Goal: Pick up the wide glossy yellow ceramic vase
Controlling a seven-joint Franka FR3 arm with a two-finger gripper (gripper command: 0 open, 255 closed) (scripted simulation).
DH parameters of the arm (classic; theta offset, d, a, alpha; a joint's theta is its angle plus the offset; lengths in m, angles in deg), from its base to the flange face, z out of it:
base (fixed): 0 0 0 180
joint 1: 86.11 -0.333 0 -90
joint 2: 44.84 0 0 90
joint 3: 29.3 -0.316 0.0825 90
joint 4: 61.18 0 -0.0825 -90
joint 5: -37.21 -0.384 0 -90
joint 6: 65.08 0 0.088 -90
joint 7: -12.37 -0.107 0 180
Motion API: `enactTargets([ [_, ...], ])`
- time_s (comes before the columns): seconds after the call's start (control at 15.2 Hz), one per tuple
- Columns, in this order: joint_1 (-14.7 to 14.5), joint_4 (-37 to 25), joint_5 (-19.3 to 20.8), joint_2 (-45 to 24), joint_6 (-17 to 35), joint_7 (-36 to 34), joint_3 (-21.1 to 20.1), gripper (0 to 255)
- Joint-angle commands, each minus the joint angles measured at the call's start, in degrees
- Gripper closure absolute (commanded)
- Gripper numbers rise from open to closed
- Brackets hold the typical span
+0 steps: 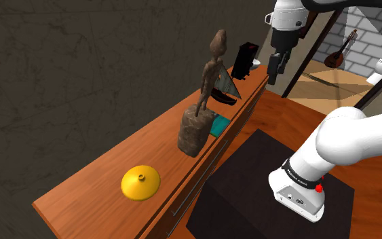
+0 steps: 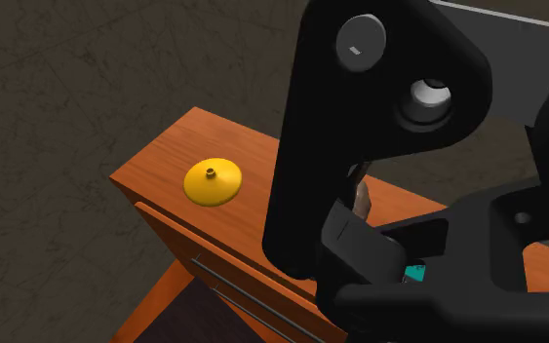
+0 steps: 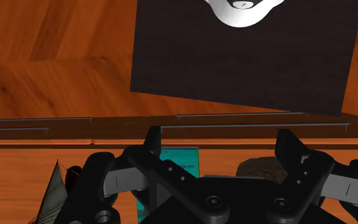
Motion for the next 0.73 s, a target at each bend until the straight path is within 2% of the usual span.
enactTargets([
  [0.0,0.0,0.0,0.0,0.0,0.0,0.0,0.0,0],
  [0.66,-4.3,7.0,-7.9,-7.5,16.9,-9.6,-8.6,0],
])
